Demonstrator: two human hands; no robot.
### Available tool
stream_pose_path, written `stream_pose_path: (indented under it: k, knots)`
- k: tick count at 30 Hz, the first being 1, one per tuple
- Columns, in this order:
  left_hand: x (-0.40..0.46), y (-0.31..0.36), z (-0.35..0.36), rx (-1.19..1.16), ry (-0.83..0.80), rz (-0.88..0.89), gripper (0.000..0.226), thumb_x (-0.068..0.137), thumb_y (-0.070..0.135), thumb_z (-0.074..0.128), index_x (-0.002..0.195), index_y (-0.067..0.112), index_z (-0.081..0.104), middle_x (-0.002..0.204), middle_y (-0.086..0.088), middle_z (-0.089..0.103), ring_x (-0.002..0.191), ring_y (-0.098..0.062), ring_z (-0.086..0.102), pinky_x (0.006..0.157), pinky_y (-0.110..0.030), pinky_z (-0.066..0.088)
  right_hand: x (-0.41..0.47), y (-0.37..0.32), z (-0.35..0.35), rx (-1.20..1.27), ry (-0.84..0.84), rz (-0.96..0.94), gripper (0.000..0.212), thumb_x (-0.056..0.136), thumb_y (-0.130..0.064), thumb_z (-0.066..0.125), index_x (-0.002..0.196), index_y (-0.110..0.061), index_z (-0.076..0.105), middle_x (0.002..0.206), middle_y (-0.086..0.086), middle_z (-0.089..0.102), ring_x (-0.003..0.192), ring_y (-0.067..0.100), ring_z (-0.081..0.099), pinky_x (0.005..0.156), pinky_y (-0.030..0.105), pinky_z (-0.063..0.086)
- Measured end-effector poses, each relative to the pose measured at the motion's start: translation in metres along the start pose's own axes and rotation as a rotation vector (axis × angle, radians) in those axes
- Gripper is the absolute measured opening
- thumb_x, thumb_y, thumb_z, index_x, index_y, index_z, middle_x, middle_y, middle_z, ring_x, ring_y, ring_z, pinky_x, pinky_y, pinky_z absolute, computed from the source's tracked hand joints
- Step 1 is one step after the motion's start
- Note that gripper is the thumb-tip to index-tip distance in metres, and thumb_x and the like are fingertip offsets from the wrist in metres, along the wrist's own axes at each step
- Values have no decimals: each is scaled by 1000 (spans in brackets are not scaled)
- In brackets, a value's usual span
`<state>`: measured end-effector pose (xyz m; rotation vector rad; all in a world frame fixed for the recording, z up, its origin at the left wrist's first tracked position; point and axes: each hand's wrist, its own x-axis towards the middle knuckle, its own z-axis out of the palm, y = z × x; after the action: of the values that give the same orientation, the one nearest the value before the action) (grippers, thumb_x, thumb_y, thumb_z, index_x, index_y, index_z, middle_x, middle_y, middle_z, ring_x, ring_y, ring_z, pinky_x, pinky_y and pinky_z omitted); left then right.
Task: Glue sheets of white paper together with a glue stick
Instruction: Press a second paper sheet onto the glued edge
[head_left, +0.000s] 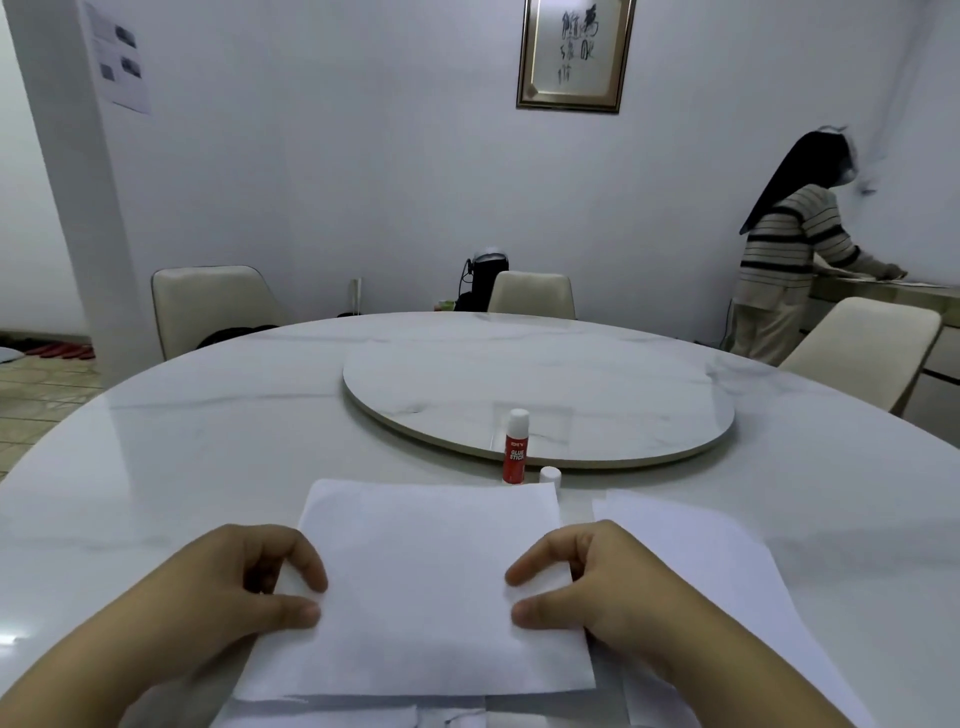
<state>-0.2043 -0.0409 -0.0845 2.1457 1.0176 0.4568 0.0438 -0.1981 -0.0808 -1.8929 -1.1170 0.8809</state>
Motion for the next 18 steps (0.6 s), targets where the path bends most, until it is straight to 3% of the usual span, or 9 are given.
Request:
stream_pose_path:
  k: [2, 5, 18]
  knots:
    - [1, -3, 1, 34, -3, 20, 20, 63, 26, 84, 73, 38, 71, 48, 8, 46, 49, -4, 43, 59, -25, 34, -1, -1, 1, -23, -3, 2, 24, 60, -24, 85, 81, -31, 76, 73, 6, 57, 56, 20, 54, 53, 25, 47]
    - [3, -6, 2, 67, -15, 51, 22, 65, 25, 83, 74, 39, 69, 47, 7, 44, 46, -4, 40, 57, -24, 33, -2, -3, 2, -72, 16, -10, 21, 64, -23, 84, 82, -28, 76, 63, -4, 48, 41, 8, 43, 43, 18, 36]
    - [3, -13, 3, 83, -38, 85, 24, 60, 28, 86, 75, 38, 70, 52, 3, 50, 48, -4, 41, 55, -22, 34, -2, -2, 1, -104, -5, 3, 21, 65, -22, 85, 83, -28, 76, 65, -3, 42, 48, 12, 43, 45, 19, 36]
